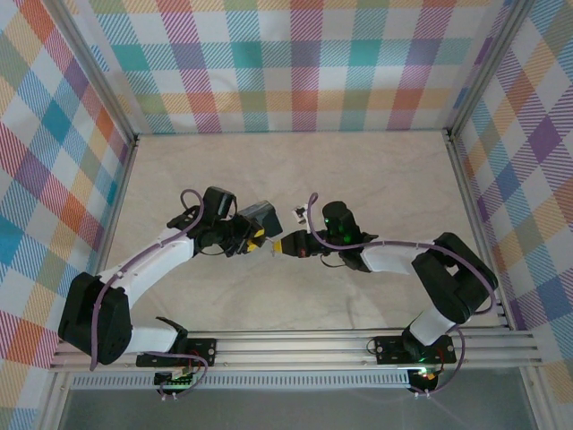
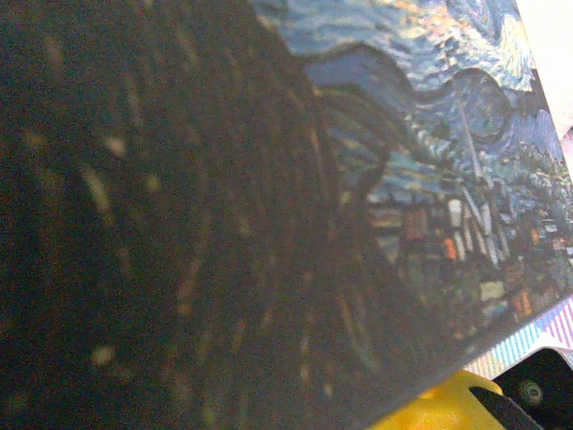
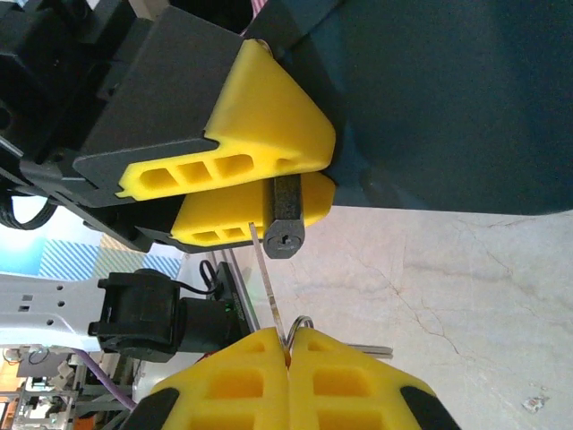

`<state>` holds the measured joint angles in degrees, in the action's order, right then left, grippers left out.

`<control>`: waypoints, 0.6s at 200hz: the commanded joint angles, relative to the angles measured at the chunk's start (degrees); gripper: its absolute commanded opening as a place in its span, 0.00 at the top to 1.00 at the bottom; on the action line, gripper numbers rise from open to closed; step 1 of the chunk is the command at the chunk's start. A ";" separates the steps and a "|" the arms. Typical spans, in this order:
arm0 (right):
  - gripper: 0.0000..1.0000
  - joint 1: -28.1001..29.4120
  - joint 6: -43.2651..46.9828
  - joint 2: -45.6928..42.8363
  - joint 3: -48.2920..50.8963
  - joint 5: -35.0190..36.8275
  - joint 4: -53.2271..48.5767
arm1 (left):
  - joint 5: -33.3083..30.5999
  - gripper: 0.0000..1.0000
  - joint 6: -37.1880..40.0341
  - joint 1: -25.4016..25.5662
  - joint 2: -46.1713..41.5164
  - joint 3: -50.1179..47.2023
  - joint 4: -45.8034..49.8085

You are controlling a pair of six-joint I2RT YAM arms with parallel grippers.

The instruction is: Unlock a padlock with a key

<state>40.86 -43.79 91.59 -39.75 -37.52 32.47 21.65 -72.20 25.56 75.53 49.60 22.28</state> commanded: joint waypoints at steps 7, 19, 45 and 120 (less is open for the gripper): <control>1.00 -0.08 -1.47 1.78 -0.24 -1.32 3.20 | 1.20 0.87 -0.51 -0.95 -2.48 -0.81 -3.59; 1.00 -0.07 -1.47 2.08 -0.40 -1.42 3.17 | 0.96 0.87 -0.79 -1.12 -2.81 -1.08 -3.83; 1.00 -0.08 -1.54 2.66 -0.53 -1.92 3.21 | 0.75 0.87 -1.36 -1.22 -3.20 -1.82 -4.26; 1.00 0.58 -1.31 3.59 -1.79 -2.87 4.42 | 0.57 0.88 -1.36 -1.30 -3.41 -2.02 -4.62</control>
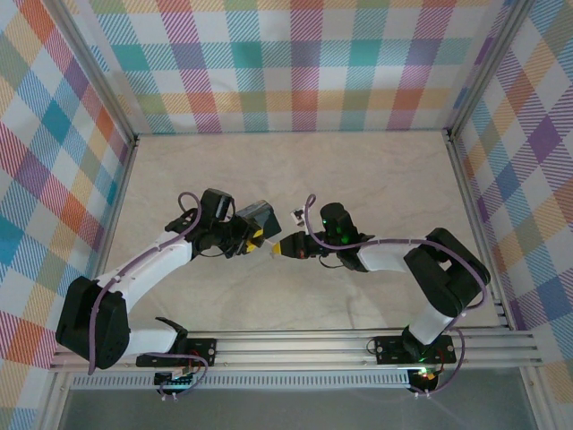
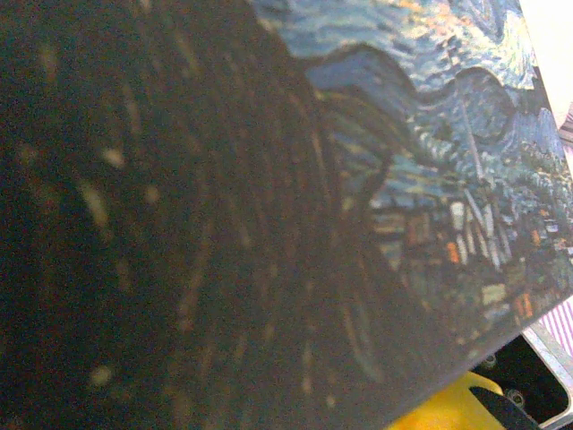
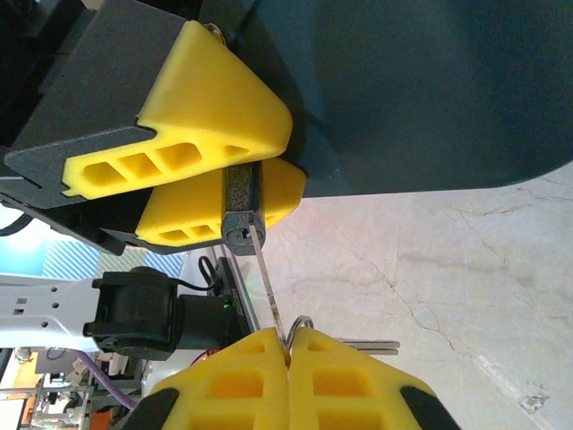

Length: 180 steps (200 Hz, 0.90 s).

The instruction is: Unlock a padlock with a key

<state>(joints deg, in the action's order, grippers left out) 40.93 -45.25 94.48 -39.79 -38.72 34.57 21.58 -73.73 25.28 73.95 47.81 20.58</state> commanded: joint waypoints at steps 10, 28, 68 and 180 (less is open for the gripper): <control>1.00 0.64 0.17 0.77 -1.87 -1.77 2.28 | 0.49 0.88 0.02 -0.97 -1.99 -0.39 -2.99; 1.00 0.73 0.04 0.88 -1.96 -1.83 2.41 | 0.26 0.88 0.06 -1.03 -2.10 -0.50 -2.95; 1.00 0.91 -0.18 0.45 -1.61 -2.11 2.59 | -0.48 0.88 -0.09 -1.03 -2.68 -0.76 -2.91; 1.00 1.18 -0.57 2.44 -4.32 -3.01 2.84 | -0.10 0.90 0.49 -1.05 -4.19 -1.14 -4.05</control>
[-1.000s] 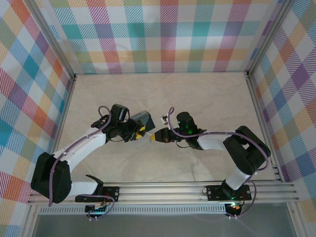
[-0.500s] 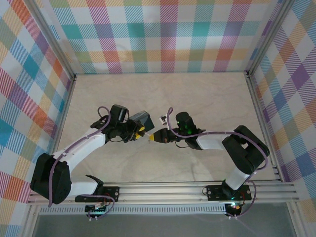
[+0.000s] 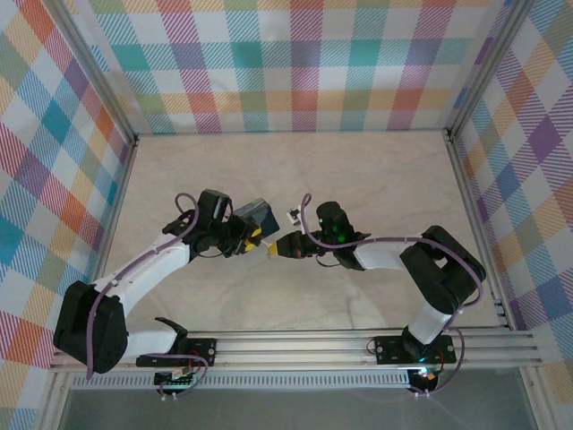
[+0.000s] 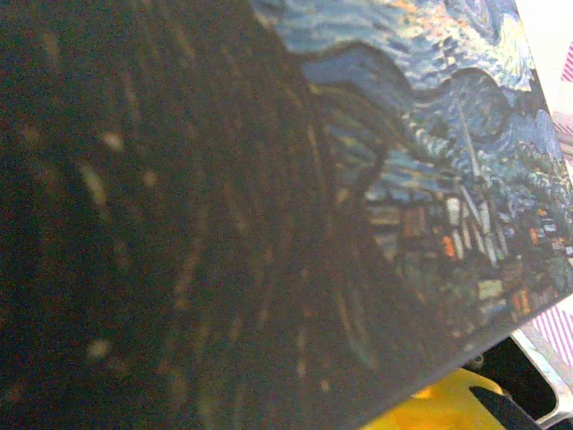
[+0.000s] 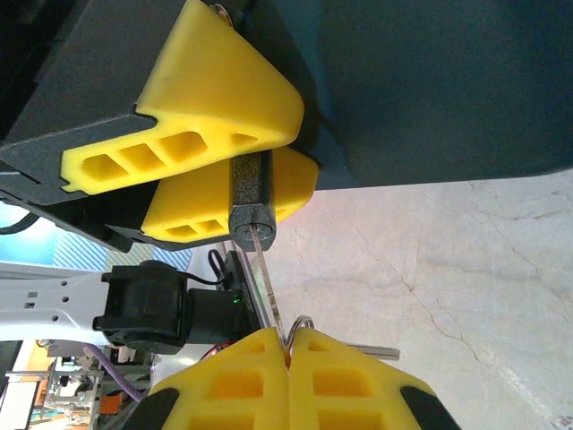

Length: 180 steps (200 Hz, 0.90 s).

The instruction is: Unlock a padlock with a key

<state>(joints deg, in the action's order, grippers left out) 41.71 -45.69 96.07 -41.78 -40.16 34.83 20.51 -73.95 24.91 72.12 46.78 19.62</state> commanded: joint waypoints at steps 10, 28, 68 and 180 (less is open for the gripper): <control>1.00 0.39 -0.44 0.91 -2.59 -1.63 2.89 | 1.52 0.90 1.44 -0.65 -2.14 0.24 -3.18; 1.00 0.34 -1.96 1.22 -3.06 -2.16 4.29 | 1.86 0.91 3.78 -0.23 -1.74 1.29 -2.57; 1.00 0.21 -6.78 1.42 -3.54 -3.81 10.06 | -1.35 0.91 9.92 0.32 -2.77 2.65 2.36; 1.00 1.44 -18.00 6.19 -5.37 -2.95 19.71 | -2.08 0.93 11.79 0.32 -3.06 0.31 -4.29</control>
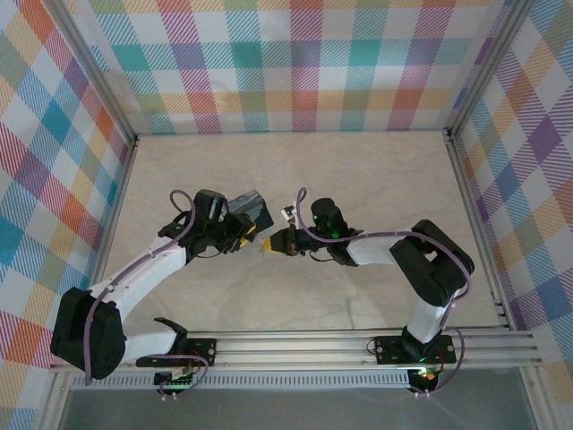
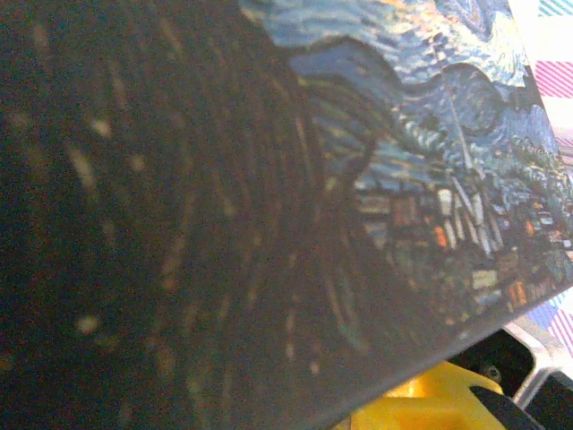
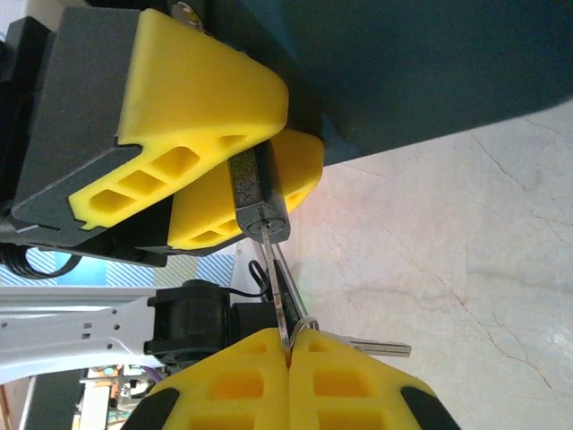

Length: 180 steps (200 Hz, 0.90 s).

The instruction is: Unlock a padlock with a key

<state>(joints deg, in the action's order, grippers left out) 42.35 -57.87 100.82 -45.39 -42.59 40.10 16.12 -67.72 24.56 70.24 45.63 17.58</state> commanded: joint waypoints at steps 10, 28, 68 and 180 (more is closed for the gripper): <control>1.00 0.85 -8.36 2.32 -1.19 -0.88 18.28 | 1.38 0.93 8.44 0.53 -1.14 2.27 0.04; 1.00 0.49 -13.61 4.77 -0.38 -1.09 25.80 | 2.71 0.94 10.04 0.10 -1.17 1.36 -1.17; 1.00 0.53 -12.71 4.94 -0.67 -0.34 23.33 | 5.34 0.94 10.55 0.12 -0.71 0.32 -4.97; 1.00 0.19 -5.22 -2.99 -3.87 1.10 6.93 | 3.19 0.95 24.97 0.44 1.01 7.02 9.56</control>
<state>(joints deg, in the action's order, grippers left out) 42.41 -66.39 100.60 -45.47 -42.48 45.60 17.10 -47.53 23.86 71.81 52.14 22.28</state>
